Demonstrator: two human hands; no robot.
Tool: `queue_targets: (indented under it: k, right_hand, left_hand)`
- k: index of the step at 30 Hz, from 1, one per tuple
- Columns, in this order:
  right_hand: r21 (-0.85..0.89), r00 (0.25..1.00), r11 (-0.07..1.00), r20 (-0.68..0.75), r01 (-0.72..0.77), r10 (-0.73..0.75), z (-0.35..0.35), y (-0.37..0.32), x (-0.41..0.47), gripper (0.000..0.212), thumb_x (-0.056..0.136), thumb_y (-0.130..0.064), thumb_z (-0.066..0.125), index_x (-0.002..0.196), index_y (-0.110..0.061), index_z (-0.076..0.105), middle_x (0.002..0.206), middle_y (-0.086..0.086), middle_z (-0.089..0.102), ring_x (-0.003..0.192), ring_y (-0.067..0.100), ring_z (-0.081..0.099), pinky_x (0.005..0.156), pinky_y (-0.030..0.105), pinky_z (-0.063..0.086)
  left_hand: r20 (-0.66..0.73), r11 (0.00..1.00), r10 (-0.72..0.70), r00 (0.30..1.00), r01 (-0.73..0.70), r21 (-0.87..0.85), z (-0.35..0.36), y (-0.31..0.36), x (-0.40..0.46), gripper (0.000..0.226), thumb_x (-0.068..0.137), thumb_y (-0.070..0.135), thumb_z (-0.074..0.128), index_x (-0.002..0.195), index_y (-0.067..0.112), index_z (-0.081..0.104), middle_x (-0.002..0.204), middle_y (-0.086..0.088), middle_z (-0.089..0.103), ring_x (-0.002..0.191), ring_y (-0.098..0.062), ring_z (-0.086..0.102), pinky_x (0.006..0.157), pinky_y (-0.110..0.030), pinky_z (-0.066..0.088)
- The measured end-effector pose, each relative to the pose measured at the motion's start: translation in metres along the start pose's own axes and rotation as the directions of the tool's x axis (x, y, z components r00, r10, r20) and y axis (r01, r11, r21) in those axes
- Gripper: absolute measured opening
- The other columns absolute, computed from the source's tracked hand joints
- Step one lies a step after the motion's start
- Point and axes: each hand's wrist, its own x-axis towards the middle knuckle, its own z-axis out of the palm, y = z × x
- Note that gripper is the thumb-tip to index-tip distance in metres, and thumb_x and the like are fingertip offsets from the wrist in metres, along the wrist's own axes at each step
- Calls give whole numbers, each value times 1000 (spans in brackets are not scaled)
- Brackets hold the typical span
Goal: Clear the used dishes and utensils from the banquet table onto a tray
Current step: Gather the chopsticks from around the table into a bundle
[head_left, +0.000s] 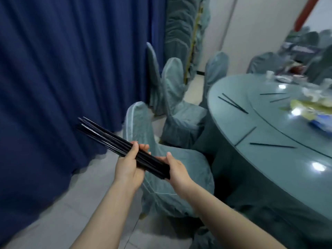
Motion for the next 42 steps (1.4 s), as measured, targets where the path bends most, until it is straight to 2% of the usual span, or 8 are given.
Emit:
queue_targets:
  k: [4, 9, 12, 20, 28, 33, 39, 42]
  right_hand:
    - [63, 988, 998, -151, 29, -19, -55, -13, 32, 47, 103, -39, 27, 108, -16, 69, 112, 10, 70, 101, 24, 64, 85, 36, 48]
    - [146, 951, 988, -310, 52, -4, -135, -15, 68, 46, 103, -41, 30, 108, -15, 68, 100, 1, 74, 94, 15, 68, 70, 21, 52]
    - [193, 914, 979, -405, 71, 14, -174, -19, 88, 46, 103, -40, 31, 105, -12, 68, 98, 8, 74, 96, 22, 68, 84, 31, 52]
    - [370, 810, 929, -545, 1, 216, -214, -20, 139, 59, 100, -51, 26, 93, -14, 70, 85, 3, 76, 78, 18, 73, 62, 26, 53]
    - [494, 677, 834, -704, 247, 216, -222, -34, 189, 61, 103, -47, 20, 92, -10, 68, 83, 5, 76, 80, 16, 73, 73, 26, 54]
    - [494, 547, 806, -794, 326, 265, -241, -30, 194, 57, 103, -43, 24, 92, -8, 68, 82, 7, 75, 81, 18, 71, 72, 27, 52]
    - [432, 419, 865, -856, 257, 303, -301, -11, 201, 41, 103, -33, 35, 90, -10, 66, 83, 9, 73, 80, 20, 70, 80, 33, 53]
    - [408, 381, 898, -866, 163, 324, -339, 4, 211, 32, 101, -26, 41, 86, -11, 64, 79, 6, 70, 73, 15, 66, 73, 28, 51]
  left_hand:
    - [120, 995, -97, 988, 94, 31, 53, -23, 45, 19, 98, 10, 48, 81, 17, 55, 61, 3, 63, 70, -13, 67, 73, -31, 51]
    - [222, 975, -219, 950, 205, 88, 115, -62, 91, 17, 98, 12, 47, 84, 16, 55, 65, 2, 67, 70, -12, 69, 79, -33, 50]
    - [258, 963, -264, 929, 241, 120, 143, -80, 117, 19, 99, 12, 46, 82, 17, 55, 64, 3, 67, 67, -11, 69, 80, -32, 50]
    - [118, 893, -445, 888, 429, 139, 201, -131, 178, 31, 100, 15, 48, 69, 17, 51, 47, 6, 52, 51, -10, 50, 62, -27, 43]
    - [193, 811, -578, 793, 531, 244, 225, -169, 210, 25, 98, 12, 49, 74, 13, 55, 58, 2, 56, 50, -8, 60, 67, -29, 46]
    - [175, 765, -627, 759, 558, 321, 242, -187, 226, 20, 98, 15, 49, 80, 12, 57, 64, 1, 57, 66, -13, 59, 72, -30, 48]
    - [140, 734, -659, 739, 591, 335, 265, -224, 255, 19, 99, 16, 48, 83, 11, 57, 55, 2, 63, 74, -15, 60, 75, -32, 49]
    - [121, 733, -658, 743, 595, 330, 279, -248, 271, 19, 99, 16, 48, 83, 11, 57, 59, 0, 63, 75, -16, 60, 78, -32, 49]
